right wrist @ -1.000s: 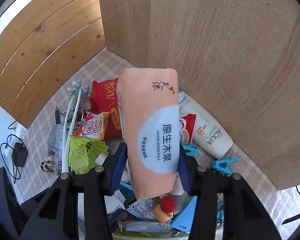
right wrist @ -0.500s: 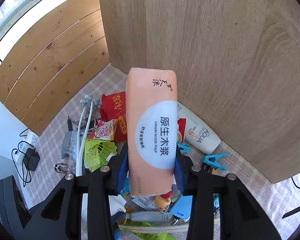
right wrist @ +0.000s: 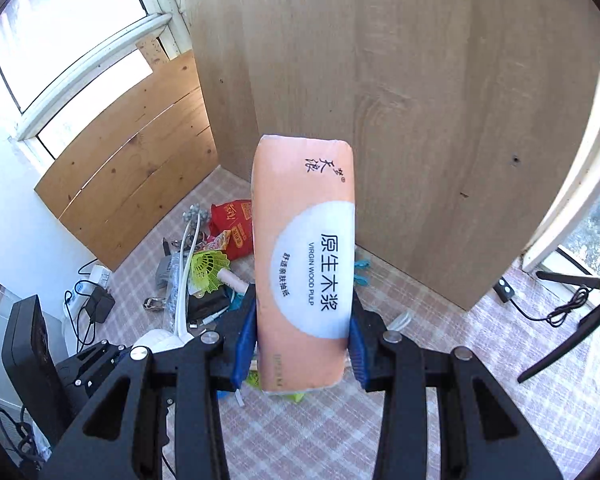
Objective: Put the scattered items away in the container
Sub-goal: 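Carry the tissue pack and white device over the black tray and open both tools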
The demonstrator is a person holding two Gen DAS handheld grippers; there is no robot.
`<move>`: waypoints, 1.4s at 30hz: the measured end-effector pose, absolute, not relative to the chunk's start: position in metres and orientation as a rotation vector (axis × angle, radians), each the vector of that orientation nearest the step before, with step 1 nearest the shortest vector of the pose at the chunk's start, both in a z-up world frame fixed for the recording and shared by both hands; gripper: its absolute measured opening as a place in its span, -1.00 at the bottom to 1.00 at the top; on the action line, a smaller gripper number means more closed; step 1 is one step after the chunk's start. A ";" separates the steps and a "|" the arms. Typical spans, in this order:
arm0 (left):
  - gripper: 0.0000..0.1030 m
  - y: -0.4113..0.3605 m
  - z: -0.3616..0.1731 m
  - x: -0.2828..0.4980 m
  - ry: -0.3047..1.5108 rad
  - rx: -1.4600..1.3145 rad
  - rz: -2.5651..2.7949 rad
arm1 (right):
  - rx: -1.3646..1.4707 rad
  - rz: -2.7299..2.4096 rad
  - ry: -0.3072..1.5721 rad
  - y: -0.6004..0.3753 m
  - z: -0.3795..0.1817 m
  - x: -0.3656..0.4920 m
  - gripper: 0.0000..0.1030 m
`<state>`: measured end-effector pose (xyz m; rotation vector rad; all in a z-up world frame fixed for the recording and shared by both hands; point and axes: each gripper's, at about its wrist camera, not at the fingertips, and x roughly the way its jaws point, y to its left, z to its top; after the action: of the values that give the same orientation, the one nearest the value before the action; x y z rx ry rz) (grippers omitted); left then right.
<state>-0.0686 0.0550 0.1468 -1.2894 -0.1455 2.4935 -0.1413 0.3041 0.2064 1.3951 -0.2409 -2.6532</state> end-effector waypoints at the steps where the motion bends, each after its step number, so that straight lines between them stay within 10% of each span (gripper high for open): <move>1: -0.02 0.064 0.151 -0.062 -0.134 -1.276 2.480 | 1.397 -2.666 -0.243 0.314 0.211 -0.125 -0.26; 23: -0.02 0.316 0.162 0.094 0.139 -1.117 2.070 | 1.961 -2.908 -0.661 0.554 0.168 0.255 -0.25; 30: 0.33 0.342 0.175 0.116 0.192 -1.065 2.047 | 1.899 -2.881 -0.707 0.544 0.161 0.280 0.11; 42: 0.31 0.283 0.182 0.099 0.143 -1.090 2.230 | 1.726 -2.885 -0.523 0.494 0.181 0.222 0.12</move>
<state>0.0986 0.2828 0.1818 -1.0897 0.1429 2.2303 0.2218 0.4944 0.1812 1.7257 -0.5231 -2.8846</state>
